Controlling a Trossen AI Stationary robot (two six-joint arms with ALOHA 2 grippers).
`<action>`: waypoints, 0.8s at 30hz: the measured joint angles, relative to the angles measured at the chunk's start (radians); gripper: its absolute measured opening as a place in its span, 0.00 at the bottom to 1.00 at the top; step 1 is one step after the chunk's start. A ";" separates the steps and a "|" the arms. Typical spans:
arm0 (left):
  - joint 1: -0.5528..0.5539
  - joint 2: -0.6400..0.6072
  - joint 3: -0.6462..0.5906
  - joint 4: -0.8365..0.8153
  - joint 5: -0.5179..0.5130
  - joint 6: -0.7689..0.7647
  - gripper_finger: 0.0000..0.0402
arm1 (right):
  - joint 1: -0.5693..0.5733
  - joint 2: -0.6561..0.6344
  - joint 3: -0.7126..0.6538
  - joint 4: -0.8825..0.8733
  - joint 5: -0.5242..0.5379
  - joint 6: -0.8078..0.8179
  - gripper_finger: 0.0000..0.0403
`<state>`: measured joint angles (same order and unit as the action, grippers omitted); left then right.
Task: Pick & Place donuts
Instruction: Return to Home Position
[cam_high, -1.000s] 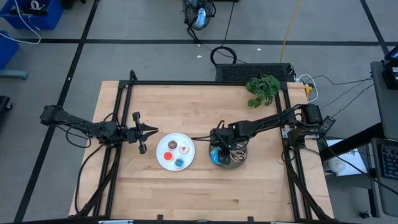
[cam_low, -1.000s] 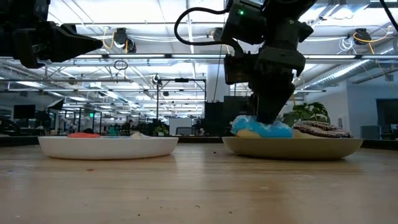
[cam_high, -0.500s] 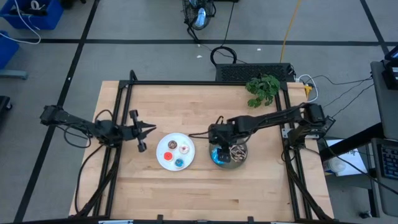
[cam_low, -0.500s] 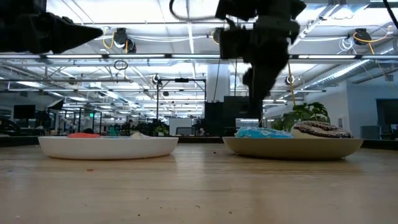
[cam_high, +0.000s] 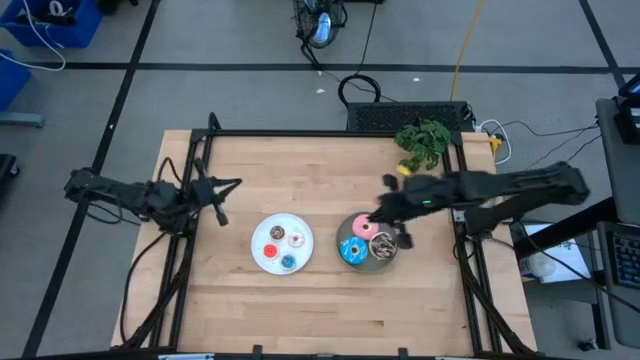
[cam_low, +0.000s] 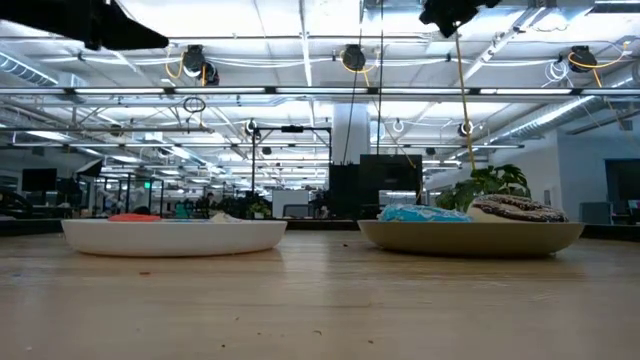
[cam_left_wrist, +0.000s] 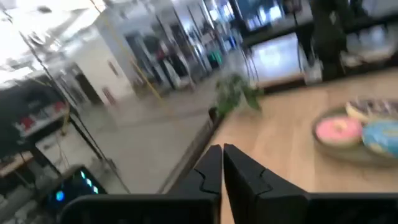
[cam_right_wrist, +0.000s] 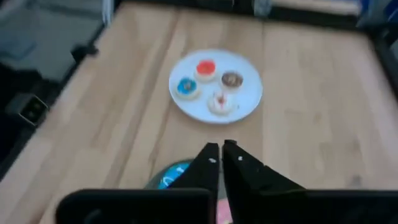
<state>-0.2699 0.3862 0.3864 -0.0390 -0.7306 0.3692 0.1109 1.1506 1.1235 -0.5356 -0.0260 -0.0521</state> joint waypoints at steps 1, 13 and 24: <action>-0.001 0.000 0.035 -0.082 0.006 -0.025 0.03 | 0.006 -0.055 -0.044 0.032 0.004 -0.002 0.02; -0.001 -0.119 0.053 -0.134 0.312 -0.076 0.01 | 0.053 -0.606 -0.613 0.465 0.080 0.053 0.00; 0.000 -0.381 -0.311 0.163 0.225 -0.088 0.00 | 0.064 -0.942 -0.792 0.420 0.076 0.058 0.00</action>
<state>-0.2696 0.0049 0.0750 0.1237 -0.5061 0.2812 0.1749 0.2087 0.3318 -0.1158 0.0496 0.0061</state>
